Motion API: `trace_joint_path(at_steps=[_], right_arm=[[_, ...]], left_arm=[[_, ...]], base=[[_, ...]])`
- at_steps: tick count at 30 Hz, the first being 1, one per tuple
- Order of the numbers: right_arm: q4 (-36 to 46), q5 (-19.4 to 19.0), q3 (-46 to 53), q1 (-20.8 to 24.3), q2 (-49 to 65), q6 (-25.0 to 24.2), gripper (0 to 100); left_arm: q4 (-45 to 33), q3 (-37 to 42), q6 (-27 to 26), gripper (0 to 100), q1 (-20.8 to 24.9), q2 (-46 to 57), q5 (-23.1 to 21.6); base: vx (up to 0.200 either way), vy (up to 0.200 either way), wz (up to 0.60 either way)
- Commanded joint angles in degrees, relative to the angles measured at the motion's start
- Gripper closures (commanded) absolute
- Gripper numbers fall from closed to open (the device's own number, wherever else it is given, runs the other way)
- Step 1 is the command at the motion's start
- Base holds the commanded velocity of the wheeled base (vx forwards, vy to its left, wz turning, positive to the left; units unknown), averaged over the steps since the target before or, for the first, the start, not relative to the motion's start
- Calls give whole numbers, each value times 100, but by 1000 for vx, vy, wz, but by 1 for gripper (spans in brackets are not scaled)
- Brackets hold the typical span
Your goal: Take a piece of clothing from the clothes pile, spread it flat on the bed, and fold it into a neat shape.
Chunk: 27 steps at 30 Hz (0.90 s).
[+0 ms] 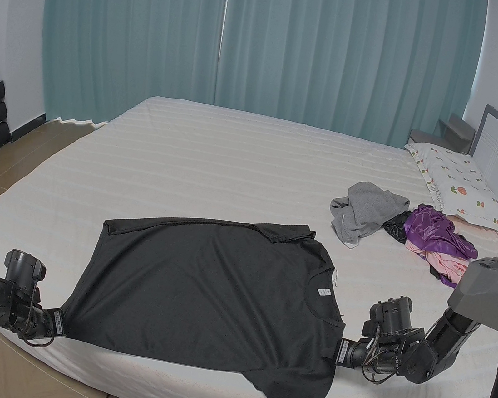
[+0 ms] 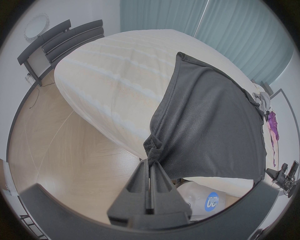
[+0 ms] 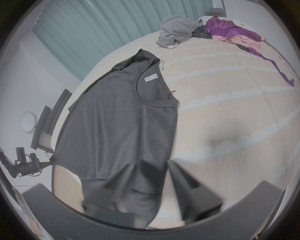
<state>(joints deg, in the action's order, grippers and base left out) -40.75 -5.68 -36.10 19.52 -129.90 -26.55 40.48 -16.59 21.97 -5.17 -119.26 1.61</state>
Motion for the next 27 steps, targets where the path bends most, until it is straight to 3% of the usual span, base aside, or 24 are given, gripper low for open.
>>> trace_joint_path(at_steps=[1, 4, 21, 22, 23, 27], right_arm=[[15, 146, -82, 35, -185, 27, 100], [15, 348, -55, 35, -220, 45, 100], [120, 331, 463, -71, 123, 27, 100], [120, 331, 463, -62, 106, 36, 0], [111, 322, 463, -62, 106, 36, 0], [103, 234, 410, -53, 167, -34, 0]], left_arm=[[-6, 16, 1, 100, -2, 8, 15], [3, 16, 1, 100, -10, 8, 15], [-14, 42, -61, 100, -28, 52, 15], [-6, 60, -79, 100, -28, 52, 15], [-6, 68, -79, 0, -28, 52, 15], [30, 51, -52, 0, -28, 114, -3]], base=[[0, 0, 0], [0, 0, 0], [0, 0, 0], [0, 0, 0], [0, 0, 0], [0, 0, 0]])
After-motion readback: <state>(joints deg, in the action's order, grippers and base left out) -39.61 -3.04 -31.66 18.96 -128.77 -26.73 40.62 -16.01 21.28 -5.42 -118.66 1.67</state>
